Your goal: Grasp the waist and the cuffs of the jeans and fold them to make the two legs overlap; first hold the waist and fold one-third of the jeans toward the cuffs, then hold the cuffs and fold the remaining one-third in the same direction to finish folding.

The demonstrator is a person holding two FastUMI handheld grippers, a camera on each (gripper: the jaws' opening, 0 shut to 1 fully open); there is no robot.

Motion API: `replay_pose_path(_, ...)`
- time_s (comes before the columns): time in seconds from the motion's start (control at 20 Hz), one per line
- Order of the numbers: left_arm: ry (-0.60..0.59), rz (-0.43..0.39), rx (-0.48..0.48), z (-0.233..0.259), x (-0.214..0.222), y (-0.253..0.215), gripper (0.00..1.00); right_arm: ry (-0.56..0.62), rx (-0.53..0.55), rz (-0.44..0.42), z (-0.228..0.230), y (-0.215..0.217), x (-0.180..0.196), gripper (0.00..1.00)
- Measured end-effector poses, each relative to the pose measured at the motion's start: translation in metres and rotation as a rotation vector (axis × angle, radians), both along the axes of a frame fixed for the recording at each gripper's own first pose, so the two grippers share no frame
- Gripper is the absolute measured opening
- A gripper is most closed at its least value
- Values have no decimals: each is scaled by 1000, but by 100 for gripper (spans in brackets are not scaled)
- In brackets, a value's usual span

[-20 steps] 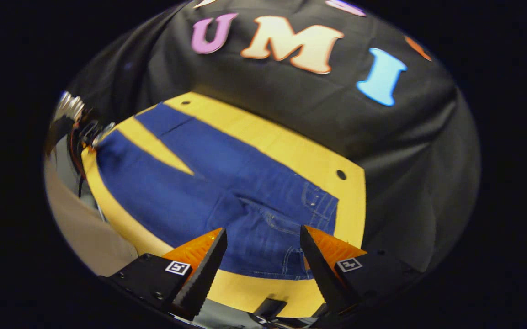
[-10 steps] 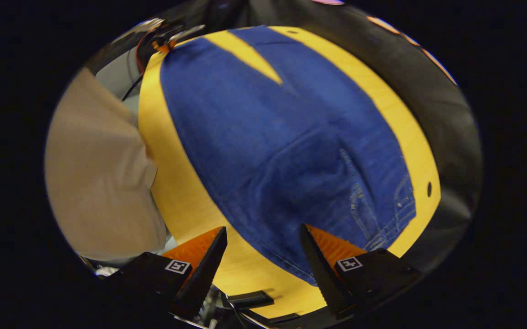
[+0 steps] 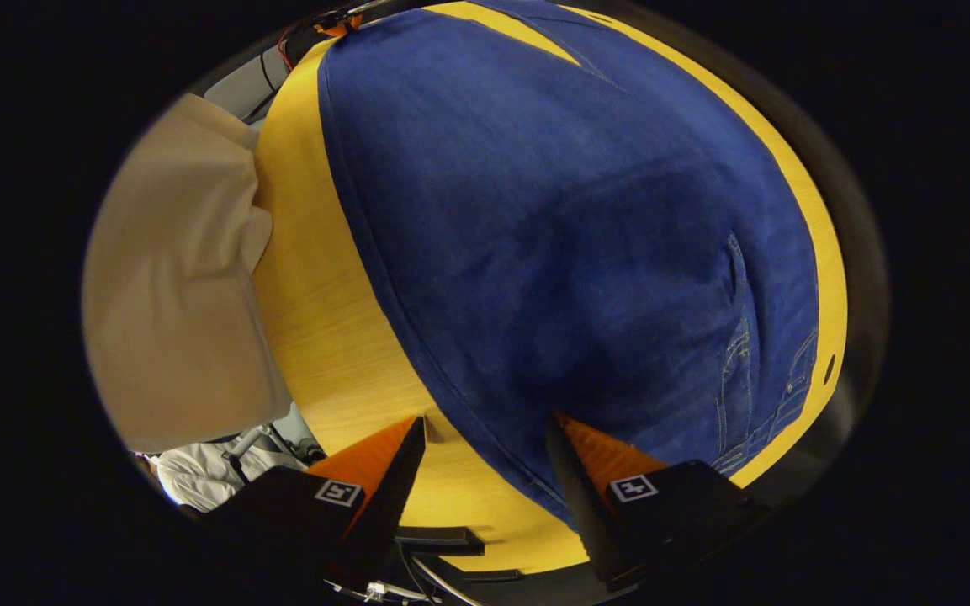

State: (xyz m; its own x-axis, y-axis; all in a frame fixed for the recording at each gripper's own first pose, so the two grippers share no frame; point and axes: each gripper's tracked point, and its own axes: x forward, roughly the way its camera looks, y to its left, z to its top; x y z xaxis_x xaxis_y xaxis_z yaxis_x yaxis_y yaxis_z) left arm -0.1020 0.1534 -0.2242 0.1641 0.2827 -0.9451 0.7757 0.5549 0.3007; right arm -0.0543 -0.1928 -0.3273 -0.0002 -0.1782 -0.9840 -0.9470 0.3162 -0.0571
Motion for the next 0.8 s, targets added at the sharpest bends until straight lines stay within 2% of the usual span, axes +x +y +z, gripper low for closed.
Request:
replay_pose_path(0.15,-3,7,-5,0,0,0,0,-50,-9,8,0,-4,5,84)
replay_pose_path(0.25,-2,8,-5,0,0,0,0,-59,-15,-1,-1,-8,5,65)
replay_pose_path(0.3,-2,9,-4,0,0,0,0,-60,-15,-11,-2,-9,5,69)
replay_pose_path(0.35,-5,8,-6,0,1,0,0,-65,-12,-26,0,-6,5,64)
replay_pose_path(0.45,-18,11,-11,-1,1,1,0,-69,-12,-43,0,-5,6,66)
replay_pose_path(0.55,-41,10,-11,-2,2,0,0,-76,-14,-68,1,-4,8,60)
replay_pose_path(0.65,-66,3,-16,-2,2,1,0,-102,-4,-144,2,3,12,47)
replay_pose_path(0.7,-81,9,-25,-3,2,1,0,-117,0,-181,4,6,15,31)
replay_pose_path(0.75,-97,27,-39,-3,2,1,0,-141,8,-219,4,3,18,28)
replay_pose_path(0.8,-114,54,-61,-3,2,0,0,-168,14,-261,7,5,20,12)
